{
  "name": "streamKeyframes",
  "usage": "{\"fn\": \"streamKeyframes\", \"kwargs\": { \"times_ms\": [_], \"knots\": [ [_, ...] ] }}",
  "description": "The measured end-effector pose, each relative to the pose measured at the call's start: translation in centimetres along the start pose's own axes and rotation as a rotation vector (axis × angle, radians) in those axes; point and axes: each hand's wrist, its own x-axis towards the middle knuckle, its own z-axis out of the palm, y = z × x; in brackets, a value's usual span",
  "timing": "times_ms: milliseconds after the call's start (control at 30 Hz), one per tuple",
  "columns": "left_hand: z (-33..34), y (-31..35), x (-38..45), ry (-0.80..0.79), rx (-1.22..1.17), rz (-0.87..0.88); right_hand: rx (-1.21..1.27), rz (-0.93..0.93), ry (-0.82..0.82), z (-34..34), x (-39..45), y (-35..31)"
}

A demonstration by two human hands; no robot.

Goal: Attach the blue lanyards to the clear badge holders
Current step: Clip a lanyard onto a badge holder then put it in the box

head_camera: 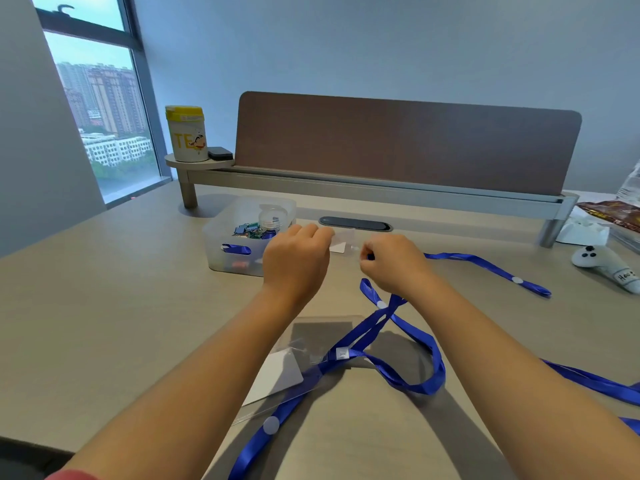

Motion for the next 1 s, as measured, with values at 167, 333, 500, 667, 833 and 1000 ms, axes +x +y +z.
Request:
{"fn": "streamKeyframes", "kwargs": {
  "times_ms": [167,333,500,667,833,1000],
  "knots": [
    [-1.0,0.6,0.9,-0.197,-0.033,-0.272,-0.016,-0.132,0.429,0.7,-0.1,0.8],
    [0.0,-0.3,-0.9,-0.268,-0.05,-0.355,-0.082,-0.206,0.615,-0.3,0.6,1.9],
    [0.5,-0.4,-2.3,-0.321,-0.055,-0.338,-0.248,-0.031,0.032,2.0,-0.5,3.1],
    [0.9,0.3,-3.6,-0.387,-0.048,-0.31,-0.264,0.116,-0.367,4.1,-2.4,5.0],
    [1.7,0.9,-4.1,-0.45,-0.054,-0.295,-0.352,0.039,-0.333,5.0,-3.0,6.6],
    [3.1,1.0,-3.6,-0.48,-0.04,-0.275,-0.29,-0.016,-0.368,5.9,-1.8,7.1]
  ]
}}
